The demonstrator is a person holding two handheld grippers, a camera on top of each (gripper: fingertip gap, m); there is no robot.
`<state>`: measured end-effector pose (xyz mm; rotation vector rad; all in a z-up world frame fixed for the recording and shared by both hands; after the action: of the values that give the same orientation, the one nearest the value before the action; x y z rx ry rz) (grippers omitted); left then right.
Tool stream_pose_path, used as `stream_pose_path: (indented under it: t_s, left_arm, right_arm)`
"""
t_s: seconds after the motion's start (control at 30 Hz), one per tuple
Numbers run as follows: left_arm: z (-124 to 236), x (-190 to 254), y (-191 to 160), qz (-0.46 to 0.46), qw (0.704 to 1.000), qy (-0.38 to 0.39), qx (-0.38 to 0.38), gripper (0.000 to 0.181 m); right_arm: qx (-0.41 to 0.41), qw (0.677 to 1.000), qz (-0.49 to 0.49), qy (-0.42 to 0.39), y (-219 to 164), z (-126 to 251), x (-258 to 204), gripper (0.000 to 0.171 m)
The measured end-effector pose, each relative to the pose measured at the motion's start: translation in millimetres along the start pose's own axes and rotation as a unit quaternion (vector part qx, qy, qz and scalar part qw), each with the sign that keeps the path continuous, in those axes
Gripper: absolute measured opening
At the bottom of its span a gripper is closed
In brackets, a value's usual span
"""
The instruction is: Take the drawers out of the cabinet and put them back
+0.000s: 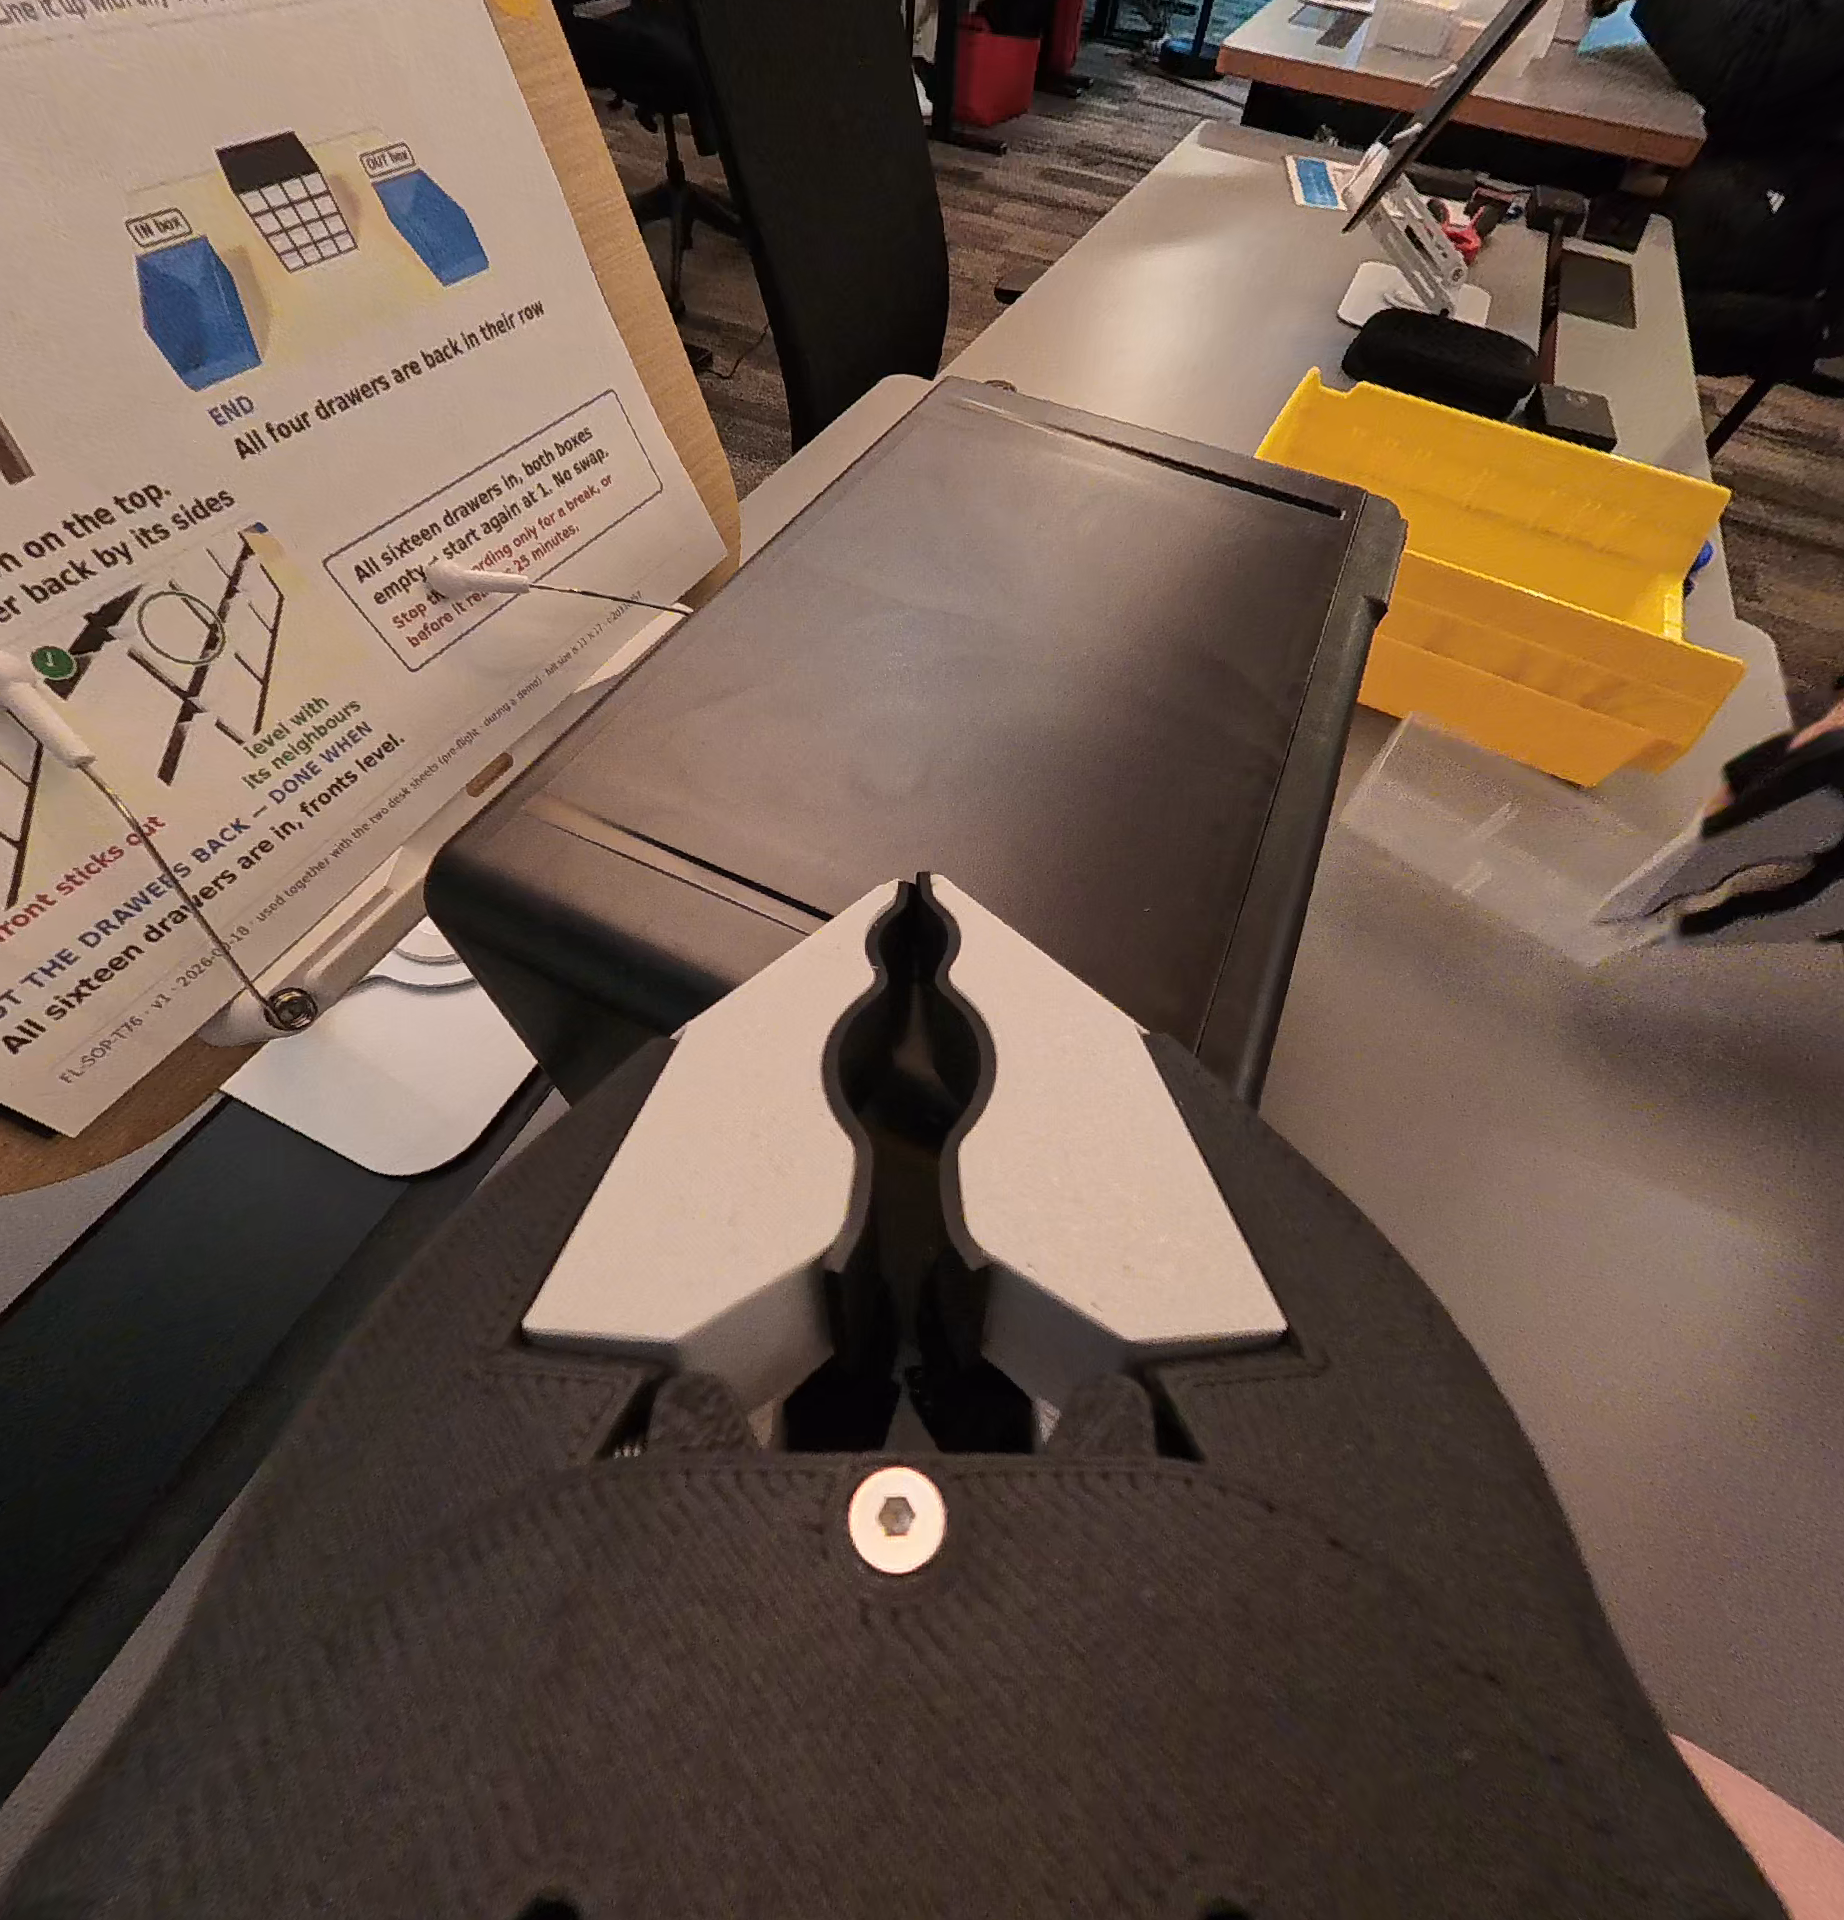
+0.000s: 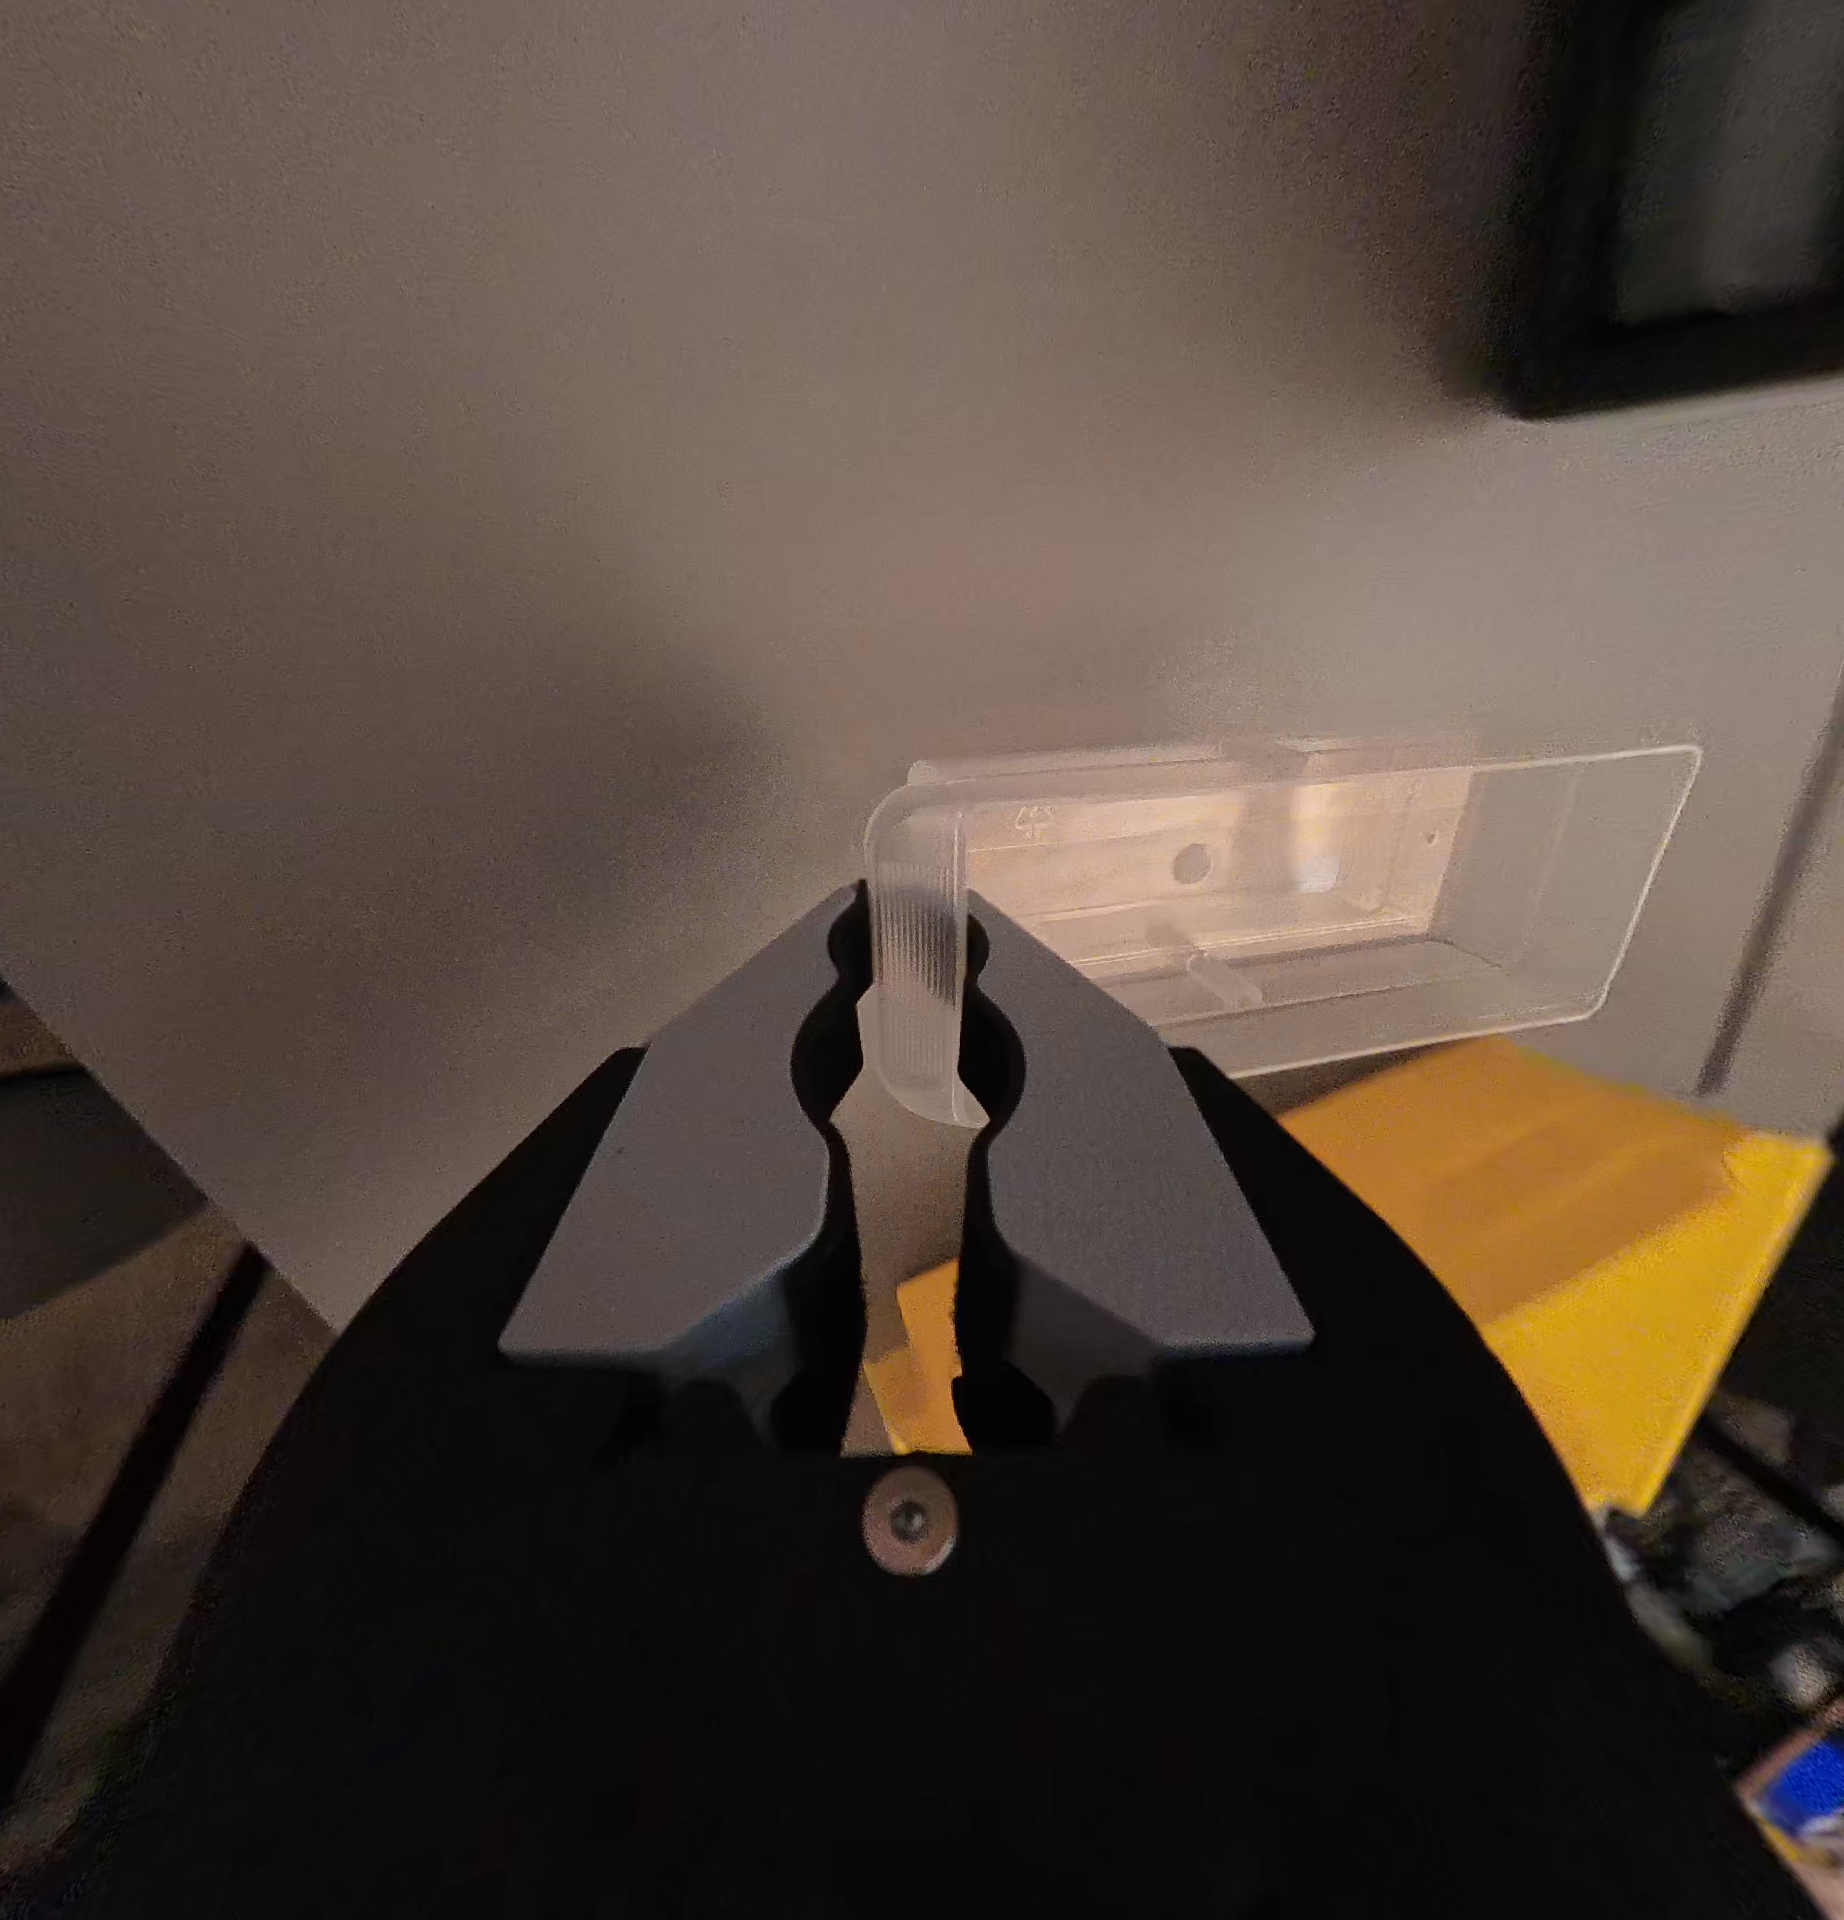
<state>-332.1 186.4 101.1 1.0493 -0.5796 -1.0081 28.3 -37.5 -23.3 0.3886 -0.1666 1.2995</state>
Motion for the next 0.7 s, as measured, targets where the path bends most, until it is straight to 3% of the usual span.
stream_pose_path:
  t_s: [0.03,0.13,0.2,0.27,0.43,0.7]
  left_arm:
    - [0,0,0,0.0,1.0,-0.001,0.0,0.0]
    - [0,0,0,0.002,1.0,-0.002,0.002,0.0]
    - [0,0,0,0.002,1.0,-0.001,0.002,0.0]
    - [0,0,0,0.001,1.0,0.0,0.001,0.0]
    - [0,0,0,0.001,1.0,0.0,0.0,0.0]
    - [0,1,1,-0.002,1.0,0.003,-0.003,0.0]
  right_arm:
    - [0.022,0.999,-0.037,-0.012,-2,19,12,0.011]
    - [0.118,0.969,-0.218,-0.009,-27,81,71,0.01]
    - [0.141,0.919,-0.367,0.008,-60,104,118,0.01]
    - [0.131,0.868,-0.478,0.026,-92,103,155,0.01]
    - [0.078,0.807,-0.584,0.045,-140,49,203,0.01]
    - [0.026,0.774,-0.624,0.105,-149,-38,230,0.01]
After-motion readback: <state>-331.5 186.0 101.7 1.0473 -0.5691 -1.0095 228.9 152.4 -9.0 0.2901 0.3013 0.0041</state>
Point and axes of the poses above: each gripper's, where its closed fingertips meet, z back along the fingers, y out of its top, x = y × z across the jaws, the point moved 9 cm from there along z, back along the fingers, and after that the axes turned 8 degrees about -z, right-handed, at the moved point
